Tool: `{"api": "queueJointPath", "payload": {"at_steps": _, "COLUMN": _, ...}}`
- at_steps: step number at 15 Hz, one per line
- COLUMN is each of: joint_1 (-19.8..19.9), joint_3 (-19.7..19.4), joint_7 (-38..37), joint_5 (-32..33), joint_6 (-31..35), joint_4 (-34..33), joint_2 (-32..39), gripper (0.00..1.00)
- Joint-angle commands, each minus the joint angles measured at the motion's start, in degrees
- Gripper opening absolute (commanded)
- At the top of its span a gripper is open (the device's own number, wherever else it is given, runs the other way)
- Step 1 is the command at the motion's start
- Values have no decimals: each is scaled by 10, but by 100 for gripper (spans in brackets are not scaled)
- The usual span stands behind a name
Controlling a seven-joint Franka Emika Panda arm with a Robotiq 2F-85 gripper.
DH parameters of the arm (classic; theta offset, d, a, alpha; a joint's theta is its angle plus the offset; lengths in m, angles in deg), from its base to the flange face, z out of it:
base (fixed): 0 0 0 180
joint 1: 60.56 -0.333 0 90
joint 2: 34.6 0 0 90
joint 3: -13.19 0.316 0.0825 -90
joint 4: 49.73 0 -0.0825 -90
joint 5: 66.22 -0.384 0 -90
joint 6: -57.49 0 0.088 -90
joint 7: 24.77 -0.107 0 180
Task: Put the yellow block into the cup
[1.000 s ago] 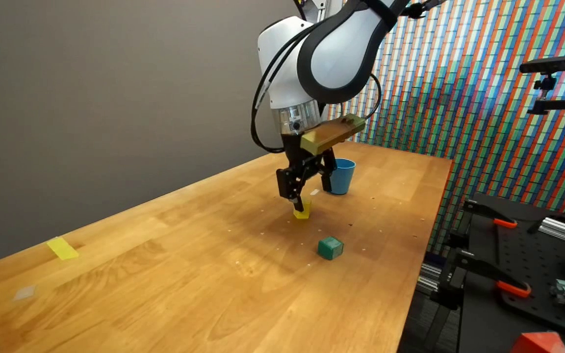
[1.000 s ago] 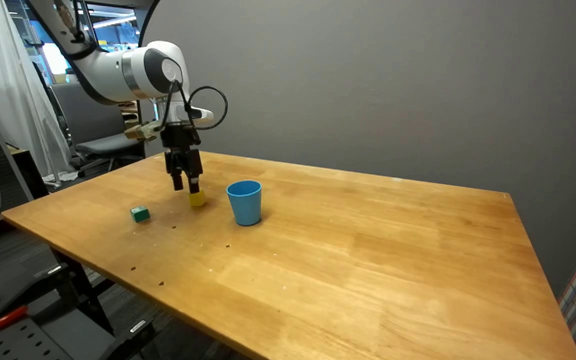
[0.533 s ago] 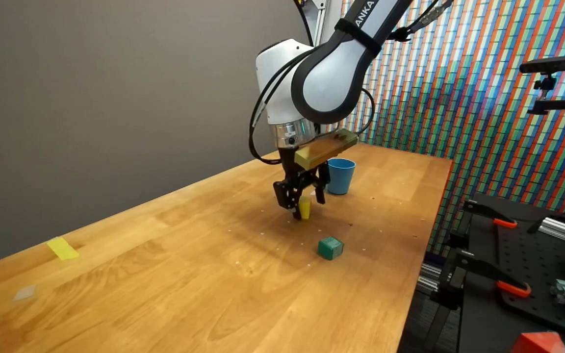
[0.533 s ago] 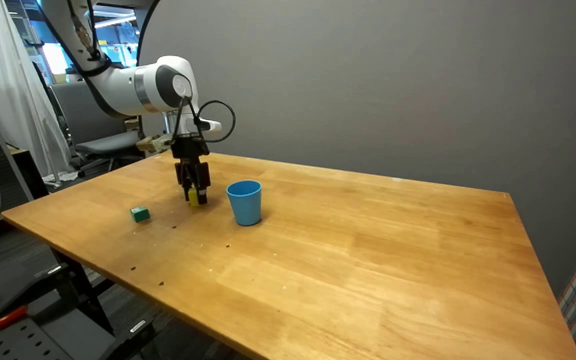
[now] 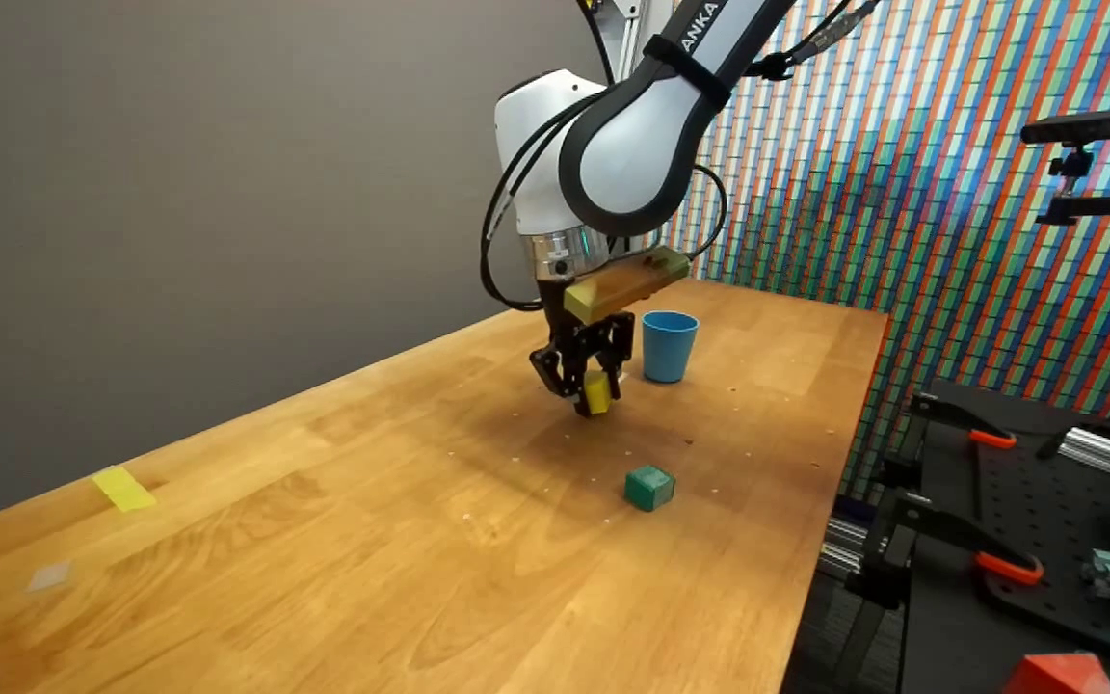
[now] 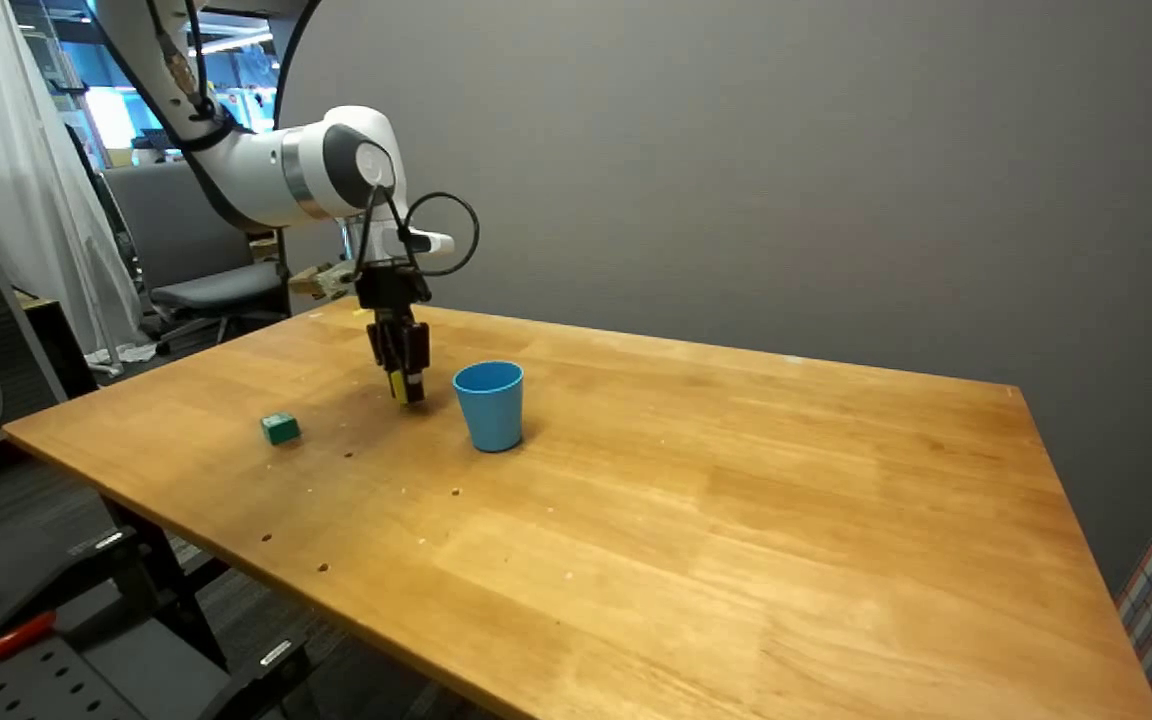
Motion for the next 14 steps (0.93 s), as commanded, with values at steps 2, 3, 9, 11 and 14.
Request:
{"api": "queueJointPath", "payload": {"at_steps": 2, "joint_1": -8, "joint_3": -54, "joint_7": -57, "joint_5": 34, "joint_6": -29, "joint_4": 9, "joint_2": -80, "gripper": 22}}
{"api": "queueJointPath", "payload": {"at_steps": 3, "joint_1": -7, "joint_3": -65, "joint_7": -74, "joint_5": 48, "joint_6": -37, "joint_4": 9, "joint_2": -96, "gripper": 22}}
{"api": "queueJointPath", "payload": {"at_steps": 9, "joint_1": 38, "joint_3": -61, "joint_7": -125, "joint_5": 50, "joint_6": -131, "joint_4": 8, "joint_2": -149, "gripper": 22}}
{"api": "queueJointPath", "payload": {"at_steps": 11, "joint_1": 54, "joint_3": -53, "joint_7": -133, "joint_5": 34, "joint_6": -145, "joint_4": 18, "joint_2": -150, "gripper": 22}}
{"api": "queueJointPath", "payload": {"at_steps": 14, "joint_1": 75, "joint_3": -44, "joint_7": -140, "joint_5": 7, "joint_6": -131, "joint_4": 34, "joint_2": -139, "gripper": 22}}
